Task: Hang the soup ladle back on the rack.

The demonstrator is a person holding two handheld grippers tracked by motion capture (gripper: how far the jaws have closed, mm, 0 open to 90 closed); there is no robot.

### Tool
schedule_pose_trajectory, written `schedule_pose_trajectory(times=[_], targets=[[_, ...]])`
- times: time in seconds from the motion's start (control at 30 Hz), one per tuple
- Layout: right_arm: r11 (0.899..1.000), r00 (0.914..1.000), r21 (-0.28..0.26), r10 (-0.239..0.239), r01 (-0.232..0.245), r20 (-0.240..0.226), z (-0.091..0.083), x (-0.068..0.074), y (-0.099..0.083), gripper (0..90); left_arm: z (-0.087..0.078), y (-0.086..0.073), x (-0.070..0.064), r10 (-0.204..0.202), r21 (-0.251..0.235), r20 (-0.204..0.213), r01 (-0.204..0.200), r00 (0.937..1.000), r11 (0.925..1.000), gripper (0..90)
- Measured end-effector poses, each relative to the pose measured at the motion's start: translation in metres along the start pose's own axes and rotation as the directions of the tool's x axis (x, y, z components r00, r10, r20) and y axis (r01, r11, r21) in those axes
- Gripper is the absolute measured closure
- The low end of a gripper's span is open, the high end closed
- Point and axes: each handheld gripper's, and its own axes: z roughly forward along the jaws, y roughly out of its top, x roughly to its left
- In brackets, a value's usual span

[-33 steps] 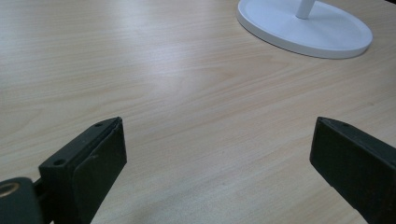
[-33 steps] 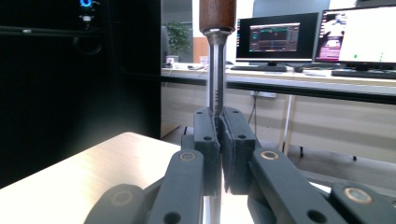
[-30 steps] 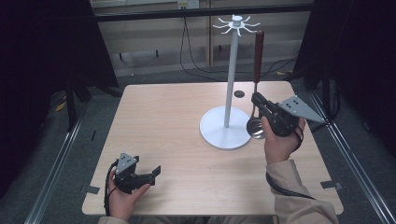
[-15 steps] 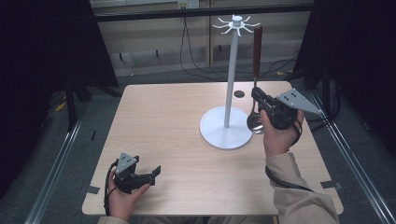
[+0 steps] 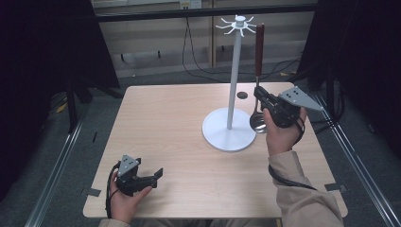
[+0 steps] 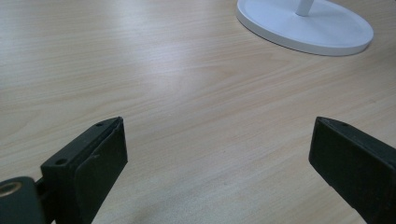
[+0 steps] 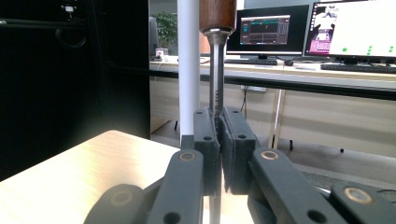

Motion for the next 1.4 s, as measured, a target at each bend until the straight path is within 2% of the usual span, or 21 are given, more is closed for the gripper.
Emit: schedule_pose_trajectory(times=[0.67, 1.07, 1.3, 1.4], targets=[[0.999, 0.9988, 0.027, 0.024, -0.023, -0.042, 0.015, -0.004, 0.0, 85.9, 0.001, 0.0, -0.001, -0.009, -0.01, 0.002, 0.009, 1.0, 0.9999, 4.5], [0.999, 0.9967, 0.014, 0.046, -0.045, -0.067, 0.024, -0.003, -0.004, 85.6, 0.0, 0.0, 0.001, 0.007, 0.003, 0.0, -0.007, 1.0, 1.0, 4.7], [0.998, 0.9946, 0.0, 0.057, -0.057, -0.087, 0.028, -0.005, -0.007, 85.0, 0.0, 0.001, 0.0, -0.012, -0.012, 0.002, 0.012, 0.9999, 0.9999, 4.7], [0.999, 0.9948, 0.0, 0.051, -0.051, -0.088, 0.028, -0.005, -0.007, 84.6, 0.0, 0.001, 0.001, -0.004, -0.004, 0.001, 0.004, 1.0, 1.0, 4.8]])
